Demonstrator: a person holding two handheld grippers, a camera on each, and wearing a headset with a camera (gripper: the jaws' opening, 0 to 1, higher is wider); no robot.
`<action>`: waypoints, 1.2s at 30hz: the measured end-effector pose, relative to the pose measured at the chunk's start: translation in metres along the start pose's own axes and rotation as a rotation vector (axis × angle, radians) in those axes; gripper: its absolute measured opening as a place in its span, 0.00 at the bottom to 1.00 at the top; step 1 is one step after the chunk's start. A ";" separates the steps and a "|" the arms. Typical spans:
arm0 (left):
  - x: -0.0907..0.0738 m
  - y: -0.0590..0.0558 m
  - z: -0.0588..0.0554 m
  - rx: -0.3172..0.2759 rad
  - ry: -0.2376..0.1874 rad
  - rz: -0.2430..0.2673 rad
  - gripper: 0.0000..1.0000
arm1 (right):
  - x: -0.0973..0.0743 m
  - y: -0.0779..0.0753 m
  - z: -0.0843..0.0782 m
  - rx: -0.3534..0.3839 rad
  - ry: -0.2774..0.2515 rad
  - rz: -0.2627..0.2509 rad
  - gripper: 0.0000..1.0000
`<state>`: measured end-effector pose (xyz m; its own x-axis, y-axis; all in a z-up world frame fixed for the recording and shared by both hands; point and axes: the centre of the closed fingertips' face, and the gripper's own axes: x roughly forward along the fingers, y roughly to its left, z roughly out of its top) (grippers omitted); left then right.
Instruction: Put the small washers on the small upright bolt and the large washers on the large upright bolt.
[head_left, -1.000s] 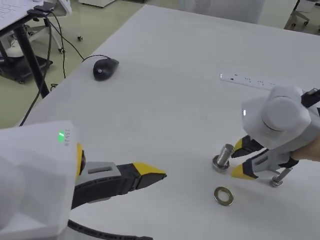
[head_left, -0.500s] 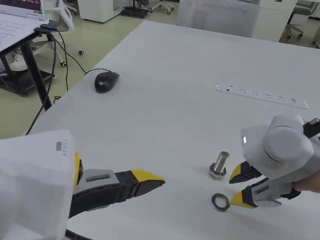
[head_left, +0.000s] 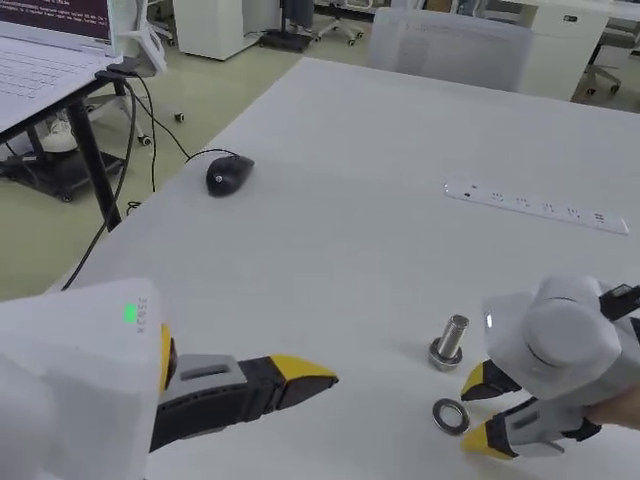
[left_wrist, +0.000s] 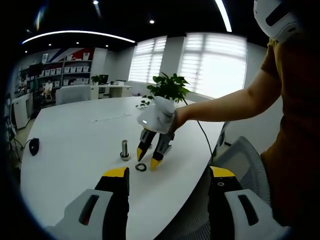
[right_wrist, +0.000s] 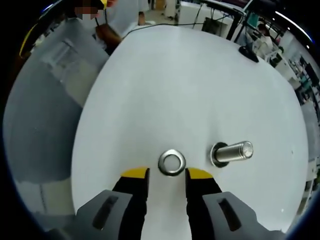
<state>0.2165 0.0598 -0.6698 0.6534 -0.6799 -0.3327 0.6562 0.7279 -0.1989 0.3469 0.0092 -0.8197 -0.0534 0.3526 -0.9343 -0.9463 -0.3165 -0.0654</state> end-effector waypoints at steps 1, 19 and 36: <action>0.000 0.000 0.000 0.000 0.001 0.000 0.63 | 0.001 -0.002 0.004 0.000 -0.017 0.001 0.32; 0.001 0.008 0.002 0.000 -0.005 0.002 0.63 | 0.007 -0.001 0.001 0.016 0.000 0.057 0.30; 0.004 0.009 0.001 -0.005 -0.003 -0.002 0.63 | 0.006 -0.003 0.001 0.012 0.009 0.064 0.22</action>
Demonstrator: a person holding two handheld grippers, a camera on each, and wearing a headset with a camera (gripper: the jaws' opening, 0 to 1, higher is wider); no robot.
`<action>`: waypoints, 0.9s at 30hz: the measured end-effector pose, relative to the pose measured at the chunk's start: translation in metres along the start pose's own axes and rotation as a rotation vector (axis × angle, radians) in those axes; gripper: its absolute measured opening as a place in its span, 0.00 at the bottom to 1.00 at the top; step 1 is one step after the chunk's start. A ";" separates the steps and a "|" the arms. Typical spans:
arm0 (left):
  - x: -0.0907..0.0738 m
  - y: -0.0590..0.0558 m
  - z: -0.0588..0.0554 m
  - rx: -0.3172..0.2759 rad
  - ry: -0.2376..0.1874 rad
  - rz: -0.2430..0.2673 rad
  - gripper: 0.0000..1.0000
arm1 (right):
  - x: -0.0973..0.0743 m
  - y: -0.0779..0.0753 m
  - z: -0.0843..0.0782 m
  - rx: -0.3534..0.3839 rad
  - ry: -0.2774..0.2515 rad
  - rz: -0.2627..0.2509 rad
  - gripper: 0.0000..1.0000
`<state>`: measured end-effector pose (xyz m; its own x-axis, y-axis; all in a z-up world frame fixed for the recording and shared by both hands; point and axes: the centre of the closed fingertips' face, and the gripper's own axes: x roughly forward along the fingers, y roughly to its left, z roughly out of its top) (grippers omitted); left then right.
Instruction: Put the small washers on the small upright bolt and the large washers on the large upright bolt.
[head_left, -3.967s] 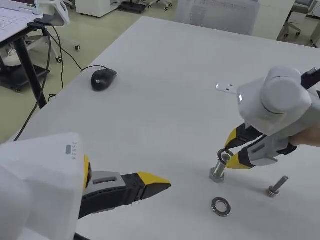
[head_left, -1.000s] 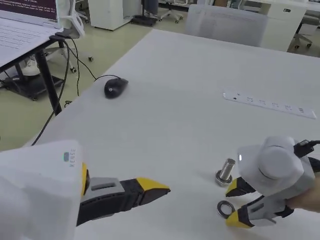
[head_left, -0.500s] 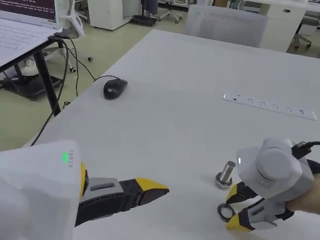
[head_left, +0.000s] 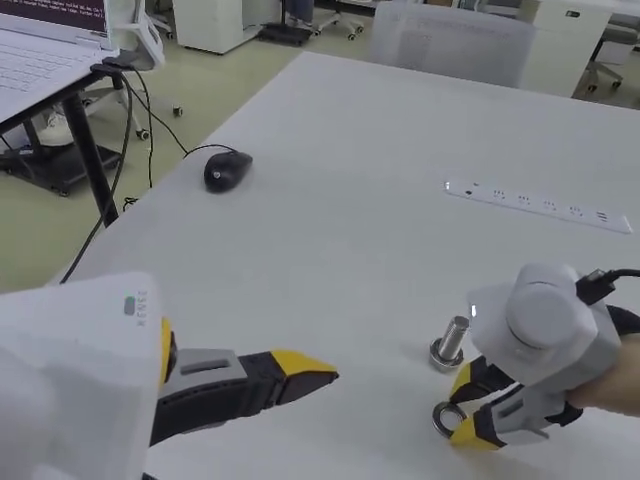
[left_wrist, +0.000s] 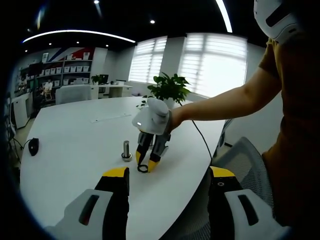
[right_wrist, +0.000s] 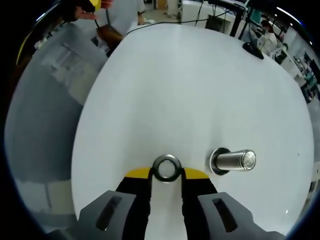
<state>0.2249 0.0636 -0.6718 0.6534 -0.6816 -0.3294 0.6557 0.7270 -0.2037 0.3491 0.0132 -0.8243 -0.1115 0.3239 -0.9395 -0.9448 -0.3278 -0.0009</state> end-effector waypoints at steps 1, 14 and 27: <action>0.000 0.000 0.000 0.000 0.000 0.000 0.63 | 0.000 0.000 0.000 0.005 0.000 -0.001 0.22; 0.004 -0.001 0.001 -0.003 -0.003 -0.005 0.62 | -0.028 -0.009 -0.005 0.001 0.018 -0.046 0.22; 0.006 -0.003 0.002 0.002 0.006 -0.016 0.62 | -0.072 -0.032 0.014 -0.030 -0.002 -0.131 0.22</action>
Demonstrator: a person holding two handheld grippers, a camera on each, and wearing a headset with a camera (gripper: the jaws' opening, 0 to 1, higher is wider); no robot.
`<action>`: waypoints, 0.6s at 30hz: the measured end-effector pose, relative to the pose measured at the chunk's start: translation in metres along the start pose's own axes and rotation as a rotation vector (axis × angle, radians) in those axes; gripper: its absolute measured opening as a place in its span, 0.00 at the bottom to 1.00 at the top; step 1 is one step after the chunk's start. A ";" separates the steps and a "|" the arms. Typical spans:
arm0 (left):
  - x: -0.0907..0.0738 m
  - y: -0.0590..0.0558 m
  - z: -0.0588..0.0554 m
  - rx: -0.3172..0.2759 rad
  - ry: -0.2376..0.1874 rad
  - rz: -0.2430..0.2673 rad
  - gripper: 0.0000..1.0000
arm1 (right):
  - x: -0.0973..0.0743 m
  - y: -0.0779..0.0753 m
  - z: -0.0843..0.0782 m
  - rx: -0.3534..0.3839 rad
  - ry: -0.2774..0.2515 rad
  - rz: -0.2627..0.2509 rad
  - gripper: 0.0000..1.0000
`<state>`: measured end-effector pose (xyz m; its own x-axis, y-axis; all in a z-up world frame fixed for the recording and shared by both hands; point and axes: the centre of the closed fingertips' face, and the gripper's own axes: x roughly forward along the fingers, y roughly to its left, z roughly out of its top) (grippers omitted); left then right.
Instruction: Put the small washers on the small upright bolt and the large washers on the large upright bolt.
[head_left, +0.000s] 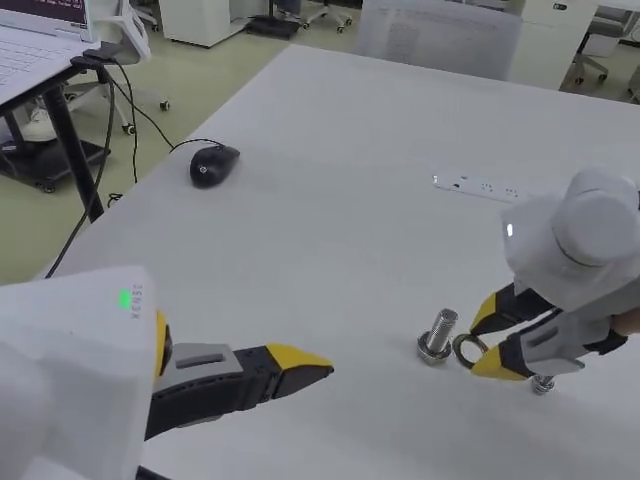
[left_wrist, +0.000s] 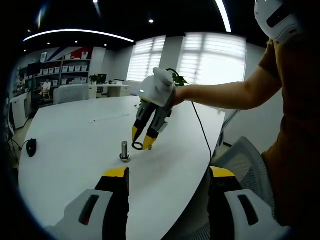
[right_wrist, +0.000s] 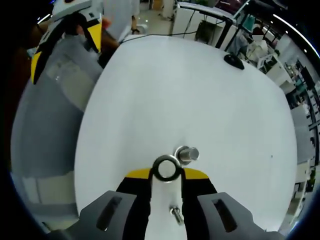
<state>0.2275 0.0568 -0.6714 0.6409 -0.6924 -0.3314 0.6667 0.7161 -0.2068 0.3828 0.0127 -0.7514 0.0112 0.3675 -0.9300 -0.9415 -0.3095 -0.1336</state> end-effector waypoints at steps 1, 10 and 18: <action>0.000 0.000 0.000 0.000 0.000 0.000 0.62 | -0.003 -0.004 0.003 0.004 -0.007 -0.008 0.22; 0.001 0.000 0.002 -0.001 -0.007 -0.003 0.62 | 0.003 -0.027 0.015 -0.007 0.000 -0.044 0.22; -0.001 0.004 0.000 -0.009 -0.008 0.008 0.62 | 0.014 -0.029 0.014 -0.010 0.022 -0.020 0.22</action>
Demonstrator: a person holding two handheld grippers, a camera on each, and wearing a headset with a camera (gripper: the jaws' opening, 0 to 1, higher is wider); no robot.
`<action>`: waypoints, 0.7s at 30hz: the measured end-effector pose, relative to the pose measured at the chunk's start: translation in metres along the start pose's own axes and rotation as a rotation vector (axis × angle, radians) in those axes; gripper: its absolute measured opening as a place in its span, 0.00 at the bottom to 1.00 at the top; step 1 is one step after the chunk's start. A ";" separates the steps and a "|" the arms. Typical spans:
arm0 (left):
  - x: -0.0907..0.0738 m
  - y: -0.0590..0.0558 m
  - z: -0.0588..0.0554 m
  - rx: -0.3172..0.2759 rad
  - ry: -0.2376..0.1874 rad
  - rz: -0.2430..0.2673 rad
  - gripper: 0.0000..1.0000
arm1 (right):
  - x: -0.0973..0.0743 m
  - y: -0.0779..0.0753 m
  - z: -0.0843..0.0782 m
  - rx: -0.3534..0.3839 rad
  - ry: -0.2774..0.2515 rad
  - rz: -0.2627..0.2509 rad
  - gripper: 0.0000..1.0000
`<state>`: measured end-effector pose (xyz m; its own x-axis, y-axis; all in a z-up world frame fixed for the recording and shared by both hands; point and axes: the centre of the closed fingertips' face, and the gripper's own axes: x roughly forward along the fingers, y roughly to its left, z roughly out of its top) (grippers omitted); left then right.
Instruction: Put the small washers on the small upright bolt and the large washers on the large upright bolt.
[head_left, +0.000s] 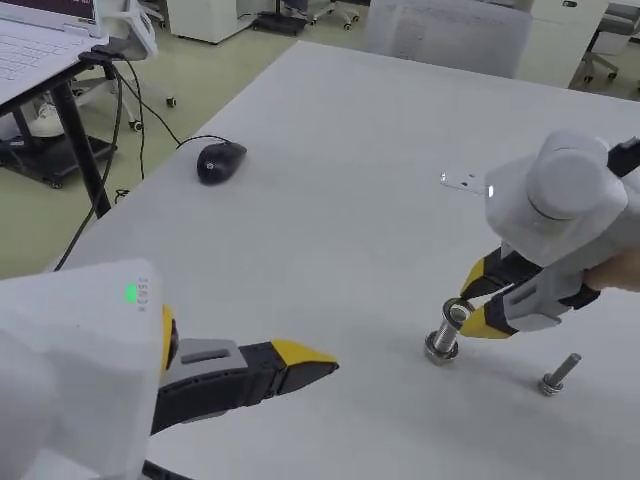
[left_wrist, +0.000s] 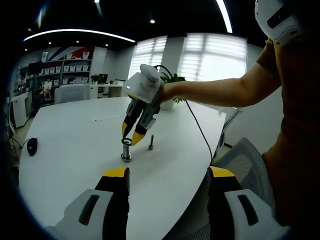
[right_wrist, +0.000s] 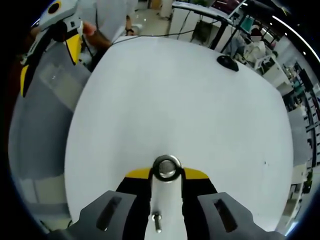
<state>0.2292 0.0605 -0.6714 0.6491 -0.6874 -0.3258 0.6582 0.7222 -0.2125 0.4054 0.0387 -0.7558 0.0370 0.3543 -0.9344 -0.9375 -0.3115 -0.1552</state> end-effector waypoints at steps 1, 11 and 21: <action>0.000 0.000 0.000 -0.002 -0.003 0.000 0.62 | 0.000 0.000 0.000 -0.001 0.001 0.000 0.22; -0.001 0.002 -0.001 -0.005 -0.001 0.006 0.62 | 0.011 -0.002 -0.003 -0.010 0.020 0.019 0.22; -0.002 0.004 -0.004 -0.013 0.002 0.013 0.62 | 0.025 0.000 -0.009 -0.009 0.036 0.042 0.22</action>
<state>0.2294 0.0651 -0.6754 0.6569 -0.6776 -0.3307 0.6444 0.7322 -0.2206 0.4090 0.0399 -0.7818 0.0101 0.3090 -0.9510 -0.9353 -0.3335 -0.1183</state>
